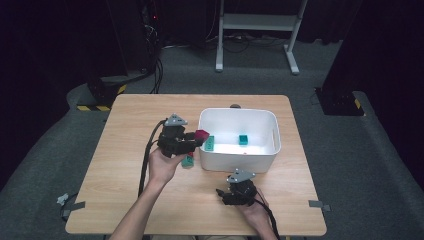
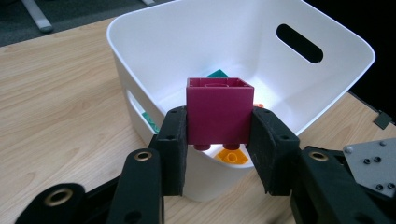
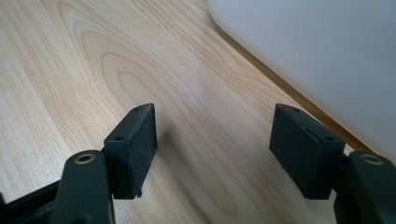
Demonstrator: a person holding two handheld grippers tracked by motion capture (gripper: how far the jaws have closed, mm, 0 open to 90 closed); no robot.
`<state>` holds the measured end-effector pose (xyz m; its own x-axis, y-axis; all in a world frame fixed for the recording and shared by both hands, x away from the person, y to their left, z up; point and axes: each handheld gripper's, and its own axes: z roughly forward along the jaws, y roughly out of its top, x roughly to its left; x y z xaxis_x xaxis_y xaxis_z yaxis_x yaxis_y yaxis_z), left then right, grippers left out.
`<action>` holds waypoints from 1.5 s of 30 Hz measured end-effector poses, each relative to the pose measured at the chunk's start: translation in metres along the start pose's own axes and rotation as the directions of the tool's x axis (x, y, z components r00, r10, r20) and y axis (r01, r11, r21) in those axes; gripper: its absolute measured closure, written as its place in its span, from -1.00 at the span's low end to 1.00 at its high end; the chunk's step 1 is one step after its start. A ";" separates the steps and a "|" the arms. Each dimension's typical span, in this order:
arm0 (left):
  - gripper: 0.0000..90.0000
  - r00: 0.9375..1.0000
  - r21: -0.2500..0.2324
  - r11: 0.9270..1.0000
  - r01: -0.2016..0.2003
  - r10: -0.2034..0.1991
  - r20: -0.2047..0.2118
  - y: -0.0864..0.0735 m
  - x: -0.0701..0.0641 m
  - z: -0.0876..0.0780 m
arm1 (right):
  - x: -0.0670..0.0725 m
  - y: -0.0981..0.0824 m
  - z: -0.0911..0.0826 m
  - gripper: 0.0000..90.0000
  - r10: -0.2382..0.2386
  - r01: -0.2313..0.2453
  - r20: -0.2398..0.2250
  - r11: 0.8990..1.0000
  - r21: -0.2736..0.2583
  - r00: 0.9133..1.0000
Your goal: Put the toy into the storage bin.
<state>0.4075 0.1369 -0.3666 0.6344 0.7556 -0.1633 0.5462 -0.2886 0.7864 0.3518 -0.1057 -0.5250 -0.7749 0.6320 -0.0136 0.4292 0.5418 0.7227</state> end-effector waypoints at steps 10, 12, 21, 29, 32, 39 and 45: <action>0.30 1.000 0.016 1.000 -0.017 0.016 0.014 0.007 -0.006 0.015 | 0.000 0.000 0.000 -0.29 0.000 0.000 0.000 1.000 0.000 1.000; 0.30 1.000 0.017 1.000 -0.012 0.012 0.018 0.007 -0.007 0.018 | 0.000 0.000 0.000 -0.29 0.000 0.000 0.000 1.000 0.000 1.000; 0.30 1.000 0.029 0.999 -0.012 0.012 0.016 0.009 -0.008 0.028 | 0.000 0.000 0.000 -0.29 0.000 0.000 0.000 1.000 0.000 1.000; 0.30 1.000 0.037 0.999 -0.013 0.012 0.012 0.008 -0.009 0.035 | 0.000 0.000 0.000 -0.29 0.000 0.000 0.000 1.000 0.000 1.000; 0.30 1.000 0.036 0.999 -0.013 0.013 0.006 0.008 -0.009 0.037 | 0.000 0.000 0.000 -0.29 0.000 0.000 0.000 1.000 0.000 1.000; 0.09 1.000 0.030 1.000 0.003 -0.003 -0.001 0.007 -0.008 0.039 | 0.000 0.000 0.000 -0.29 0.000 0.000 0.000 1.000 0.000 1.000; 0.02 1.000 0.012 1.000 0.008 -0.007 -0.016 0.005 -0.006 0.032 | 0.000 0.000 0.000 -0.30 0.000 0.000 0.000 1.000 0.000 1.000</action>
<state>0.4241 0.1123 -0.3810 0.6216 0.7669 -0.1597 0.5573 -0.2898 0.7781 0.3517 -0.1056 -0.5250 -0.7749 0.6319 -0.0136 0.4293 0.5420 0.7225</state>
